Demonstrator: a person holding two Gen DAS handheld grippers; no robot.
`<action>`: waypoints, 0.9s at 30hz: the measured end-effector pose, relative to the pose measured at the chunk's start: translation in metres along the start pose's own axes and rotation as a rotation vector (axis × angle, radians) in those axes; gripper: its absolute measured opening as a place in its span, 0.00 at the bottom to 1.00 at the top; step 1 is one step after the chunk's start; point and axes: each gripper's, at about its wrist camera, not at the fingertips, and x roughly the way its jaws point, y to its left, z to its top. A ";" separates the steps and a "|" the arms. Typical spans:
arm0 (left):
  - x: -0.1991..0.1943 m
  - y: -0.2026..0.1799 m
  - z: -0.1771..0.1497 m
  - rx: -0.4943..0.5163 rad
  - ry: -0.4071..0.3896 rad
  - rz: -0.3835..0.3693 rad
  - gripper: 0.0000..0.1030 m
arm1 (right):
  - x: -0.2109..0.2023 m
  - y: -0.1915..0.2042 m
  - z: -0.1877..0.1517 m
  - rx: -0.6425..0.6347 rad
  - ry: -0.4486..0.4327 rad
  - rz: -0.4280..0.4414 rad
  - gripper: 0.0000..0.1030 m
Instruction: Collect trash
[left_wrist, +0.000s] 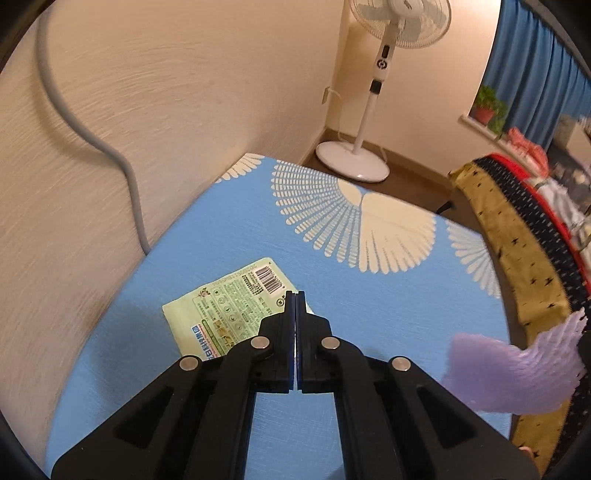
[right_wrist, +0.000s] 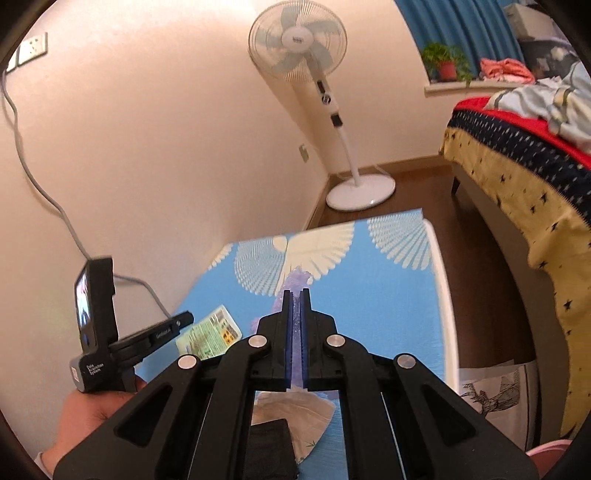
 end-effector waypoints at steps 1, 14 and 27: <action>0.000 0.001 0.000 -0.002 0.000 -0.005 0.01 | -0.006 -0.002 0.002 0.003 -0.014 -0.006 0.03; 0.074 -0.036 -0.002 0.103 0.058 0.199 0.37 | -0.019 -0.037 0.004 0.066 -0.054 -0.040 0.03; 0.098 -0.050 0.002 0.143 0.118 0.331 0.10 | -0.021 -0.044 0.010 0.065 -0.075 -0.049 0.03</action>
